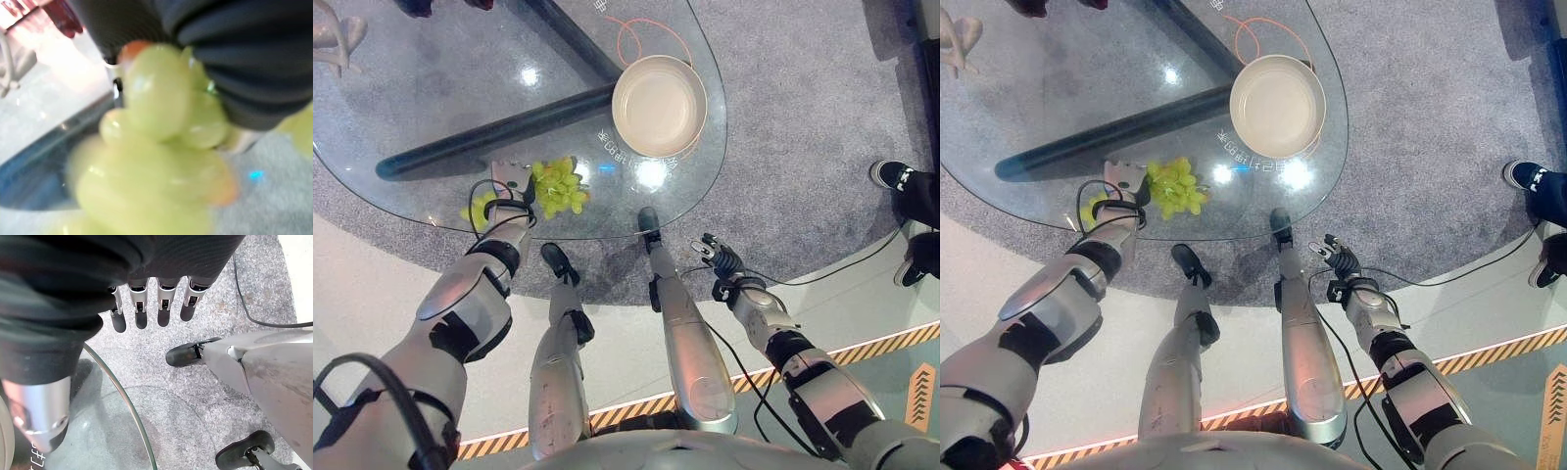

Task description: Pick up fruits into the plate

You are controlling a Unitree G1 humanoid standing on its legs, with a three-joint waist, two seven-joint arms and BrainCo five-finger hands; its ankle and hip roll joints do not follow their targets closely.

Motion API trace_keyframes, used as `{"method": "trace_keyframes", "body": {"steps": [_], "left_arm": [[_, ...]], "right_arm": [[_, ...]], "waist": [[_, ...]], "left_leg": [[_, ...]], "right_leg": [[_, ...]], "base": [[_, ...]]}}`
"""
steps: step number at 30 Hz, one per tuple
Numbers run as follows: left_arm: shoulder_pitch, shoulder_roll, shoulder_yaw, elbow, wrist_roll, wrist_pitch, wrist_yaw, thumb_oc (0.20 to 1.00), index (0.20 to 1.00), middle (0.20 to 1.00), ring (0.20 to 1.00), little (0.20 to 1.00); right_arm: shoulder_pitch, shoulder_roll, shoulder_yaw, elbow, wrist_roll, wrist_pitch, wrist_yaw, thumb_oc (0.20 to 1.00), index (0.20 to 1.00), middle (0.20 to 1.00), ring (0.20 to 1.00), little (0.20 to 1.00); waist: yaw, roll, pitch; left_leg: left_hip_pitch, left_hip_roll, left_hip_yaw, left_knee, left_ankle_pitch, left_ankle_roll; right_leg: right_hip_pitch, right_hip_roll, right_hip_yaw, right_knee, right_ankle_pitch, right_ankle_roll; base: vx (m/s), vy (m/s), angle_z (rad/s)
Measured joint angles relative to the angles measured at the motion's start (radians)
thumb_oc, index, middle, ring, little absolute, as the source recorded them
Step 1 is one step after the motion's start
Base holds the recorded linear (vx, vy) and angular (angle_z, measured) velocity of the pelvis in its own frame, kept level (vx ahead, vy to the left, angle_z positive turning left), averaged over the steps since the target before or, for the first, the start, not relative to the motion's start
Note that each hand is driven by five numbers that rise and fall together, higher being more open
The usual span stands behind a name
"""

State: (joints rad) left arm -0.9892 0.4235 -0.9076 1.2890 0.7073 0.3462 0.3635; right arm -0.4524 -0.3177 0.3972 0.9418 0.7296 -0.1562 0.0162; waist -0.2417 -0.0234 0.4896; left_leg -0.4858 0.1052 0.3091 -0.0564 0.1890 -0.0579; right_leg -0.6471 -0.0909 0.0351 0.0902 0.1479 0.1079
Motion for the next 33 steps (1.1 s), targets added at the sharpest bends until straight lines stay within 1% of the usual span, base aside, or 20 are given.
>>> {"method": "trace_keyframes", "body": {"steps": [9, 12, 16, 18, 19, 21, 23, 26, 27, 28, 30, 33], "left_arm": [[0.0, -0.002, 0.001, 0.002, 0.0, 0.0, 0.005, 0.2, 0.2, 0.2, 0.2, 0.2], [0.001, -0.005, 0.005, 0.003, -0.049, -0.013, 0.028, 0.2, 0.2, 0.2, 0.2, 0.2], [0.002, -0.006, 0.009, 0.004, -0.142, -0.068, 0.067, 0.2, 0.2, 0.2, 0.2, 0.2], [0.006, -0.004, 0.02, 0.007, -0.182, -0.105, 0.082, 0.2, 0.2, 0.2, 0.2, 0.2], [0.015, -0.002, 0.042, 0.01, -0.209, -0.14, 0.093, 0.2, 0.2, 0.2, 0.2, 0.2], [0.02, 0.021, 0.052, 0.006, -0.237, -0.181, 0.112, 0.2, 0.2, 0.2, 0.2, 0.2], [0.021, 0.037, 0.061, -0.002, -0.246, -0.205, 0.12, 0.2, 0.2, 0.2, 0.2, 0.2], [0.038, 0.084, 0.09, -0.046, -0.258, -0.236, 0.121, 0.2, 0.2, 0.2, 0.2, 0.2], [0.05, 0.104, 0.098, -0.073, -0.269, -0.243, 0.12, 0.2, 0.2, 0.2, 0.2, 0.2], [0.052, 0.107, 0.099, -0.081, -0.274, -0.244, 0.12, 0.2, 0.2, 0.2, 0.2, 0.2], [0.072, 0.148, 0.131, -0.17, -0.283, -0.263, 0.11, 0.2, 0.2, 0.2, 0.2, 0.2], [0.078, 0.184, 0.14, -0.229, -0.288, -0.269, 0.109, 0.2, 0.2, 0.2, 0.2, 0.2]], "right_arm": [[0.0, 0.0, 0.0, 0.0, 0.002, -0.008, 0.015, 1.0, 1.0, 1.0, 1.0, 1.0], [0.0, 0.0, 0.0, 0.001, 0.003, -0.009, 0.016, 1.0, 1.0, 1.0, 1.0, 1.0], [0.0, 0.002, 0.0, 0.003, 0.004, -0.011, 0.017, 1.0, 1.0, 1.0, 1.0, 1.0], [0.0, 0.005, 0.0, 0.011, 0.004, -0.011, 0.018, 1.0, 1.0, 1.0, 1.0, 1.0], [0.003, 0.01, 0.0, 0.024, 0.004, -0.011, 0.018, 1.0, 1.0, 1.0, 1.0, 1.0], [0.006, 0.014, -0.001, 0.029, 0.004, -0.011, 0.019, 1.0, 1.0, 1.0, 1.0, 1.0], [0.014, 0.014, -0.004, 0.03, 0.004, -0.012, 0.019, 1.0, 1.0, 1.0, 1.0, 1.0], [0.025, 0.015, -0.01, 0.034, 0.003, -0.01, 0.019, 1.0, 1.0, 1.0, 1.0, 1.0], [0.038, 0.015, -0.01, 0.036, 0.002, -0.01, 0.018, 1.0, 1.0, 1.0, 1.0, 1.0], [0.047, 0.014, -0.012, 0.036, 0.001, -0.01, 0.017, 1.0, 1.0, 1.0, 1.0, 1.0], [0.072, 0.016, -0.027, 0.031, -0.004, -0.01, 0.018, 1.0, 1.0, 1.0, 1.0, 1.0], [0.092, 0.016, -0.035, 0.017, -0.004, -0.011, 0.017, 1.0, 1.0, 1.0, 1.0, 1.0]], "waist": [[0.001, 0.0, 0.0], [0.001, 0.0, 0.0], [0.009, -0.002, 0.0], [0.018, -0.002, 0.001], [0.022, -0.004, 0.001], [0.031, -0.006, -0.001], [0.039, -0.007, -0.002], [0.049, -0.006, -0.002], [0.053, -0.006, -0.002], [0.055, -0.005, -0.001], [0.067, -0.003, 0.0], [0.081, -0.002, 0.0]], "left_leg": [[0.0, 0.0, -0.002, 0.001, 0.0, 0.0], [0.003, 0.001, -0.008, 0.007, 0.0, 0.0], [0.024, 0.003, -0.016, 0.015, 0.0, 0.0], [0.051, 0.003, -0.017, 0.015, 0.0, 0.0], [0.085, 0.003, -0.019, 0.014, -0.002, -0.002], [0.125, 0.003, -0.02, 0.01, -0.008, -0.007], [0.148, 0.003, -0.02, 0.003, -0.007, -0.007], [0.189, 0.002, -0.024, -0.022, 0.001, -0.009], [0.215, 0.002, -0.03, -0.027, 0.004, -0.01], [0.227, 0.002, -0.033, -0.028, 0.007, -0.007], [0.266, 0.002, -0.045, -0.032, 0.005, -0.009], [0.293, 0.002, -0.055, -0.032, 0.004, -0.011]], "right_leg": [[0.001, 0.0, -0.001, 0.001, 0.0, 0.0], [0.011, 0.0, -0.004, 0.001, 0.0, 0.0], [0.04, -0.001, -0.011, 0.001, 0.0, -0.001], [0.067, -0.002, -0.011, 0.001, 0.001, -0.001], [0.104, -0.002, -0.014, -0.002, 0.0, -0.001], [0.145, -0.003, -0.015, -0.01, -0.001, 0.0], [0.171, -0.002, -0.017, -0.025, -0.002, 0.001], [0.213, -0.001, -0.022, -0.046, -0.001, 0.001], [0.247, 0.0, -0.03, -0.058, 0.004, -0.005], [0.262, -0.001, -0.035, -0.062, 0.004, -0.006], [0.319, -0.002, -0.051, -0.09, 0.005, -0.007], [0.36, -0.004, -0.064, -0.106, 0.006, -0.008]], "base": [[0.0, 0.0, 0.0], [-0.01, 0.005, 0.04], [0.01, 0.023, 0.05], [0.03, 0.042, 0.02], [0.04, 0.036, 0.03], [0.04, 0.031, 0.04], [0.04, 0.026, 0.0], [0.06, 0.026, 0.03], [0.05, 0.019, 0.1], [0.04, 0.019, 0.14], [0.04, 0.017, 0.15], [0.06, 0.023, 0.13]]}}
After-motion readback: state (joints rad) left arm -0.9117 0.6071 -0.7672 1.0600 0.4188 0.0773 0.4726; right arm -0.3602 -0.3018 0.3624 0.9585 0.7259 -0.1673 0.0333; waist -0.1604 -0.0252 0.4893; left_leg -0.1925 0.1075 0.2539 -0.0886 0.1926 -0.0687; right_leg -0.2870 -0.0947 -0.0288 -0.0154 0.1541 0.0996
